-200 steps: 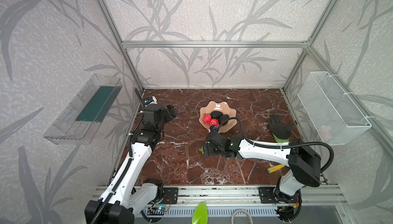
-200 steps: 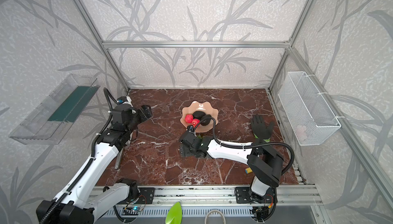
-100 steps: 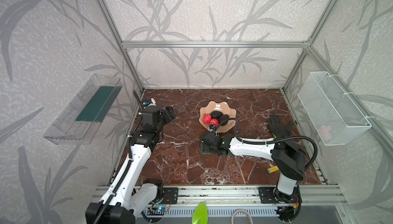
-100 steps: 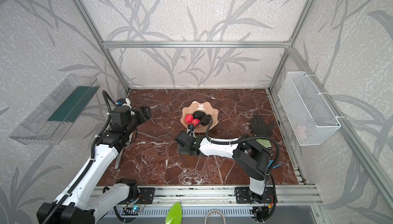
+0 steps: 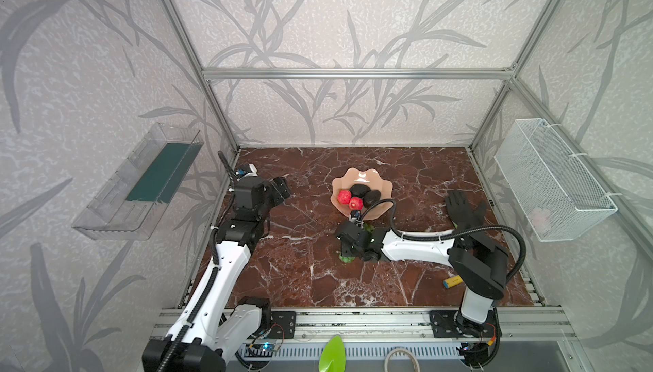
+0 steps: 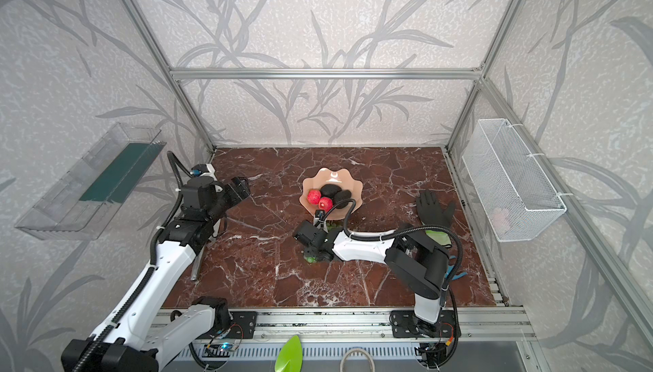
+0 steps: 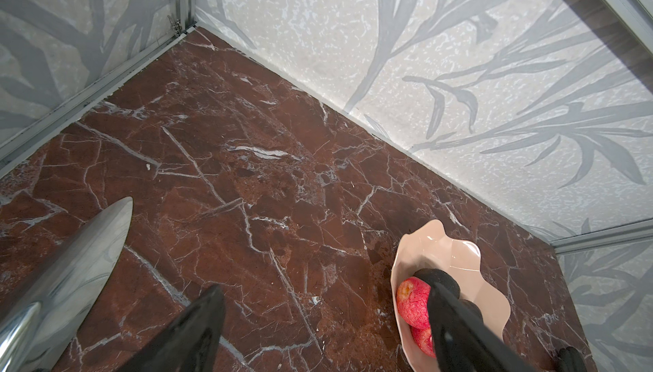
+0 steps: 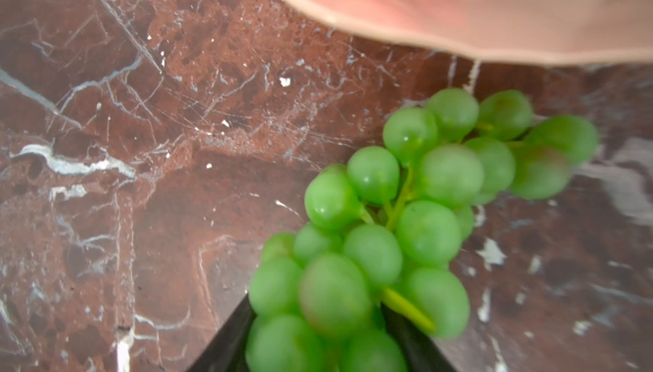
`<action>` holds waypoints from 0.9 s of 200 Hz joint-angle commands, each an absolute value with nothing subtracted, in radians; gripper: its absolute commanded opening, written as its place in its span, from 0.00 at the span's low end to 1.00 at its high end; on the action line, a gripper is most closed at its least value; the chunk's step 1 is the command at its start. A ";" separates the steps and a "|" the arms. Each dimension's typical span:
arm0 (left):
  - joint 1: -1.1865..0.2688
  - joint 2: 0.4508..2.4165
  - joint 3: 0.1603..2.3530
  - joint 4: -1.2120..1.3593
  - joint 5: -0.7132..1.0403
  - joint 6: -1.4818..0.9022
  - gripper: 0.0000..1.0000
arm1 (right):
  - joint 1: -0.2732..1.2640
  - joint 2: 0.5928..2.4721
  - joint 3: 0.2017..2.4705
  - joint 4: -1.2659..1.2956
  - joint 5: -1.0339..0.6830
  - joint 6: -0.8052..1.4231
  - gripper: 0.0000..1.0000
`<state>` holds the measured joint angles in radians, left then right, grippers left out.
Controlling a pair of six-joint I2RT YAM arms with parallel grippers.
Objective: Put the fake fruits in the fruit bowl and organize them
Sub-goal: 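Grasp the green grape bunch with the right gripper while the left arm retracts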
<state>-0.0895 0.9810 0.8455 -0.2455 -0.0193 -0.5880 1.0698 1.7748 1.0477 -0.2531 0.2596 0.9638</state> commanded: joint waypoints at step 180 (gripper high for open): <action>-0.064 0.969 0.834 -0.217 0.016 -0.618 0.90 | 1.086 1.232 0.869 -0.510 0.528 0.872 0.43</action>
<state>-0.0708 0.9813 0.8455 -0.2310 0.0132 -0.6048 1.0809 1.3060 0.8482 -0.4568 0.4431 0.8982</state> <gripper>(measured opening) 0.902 0.431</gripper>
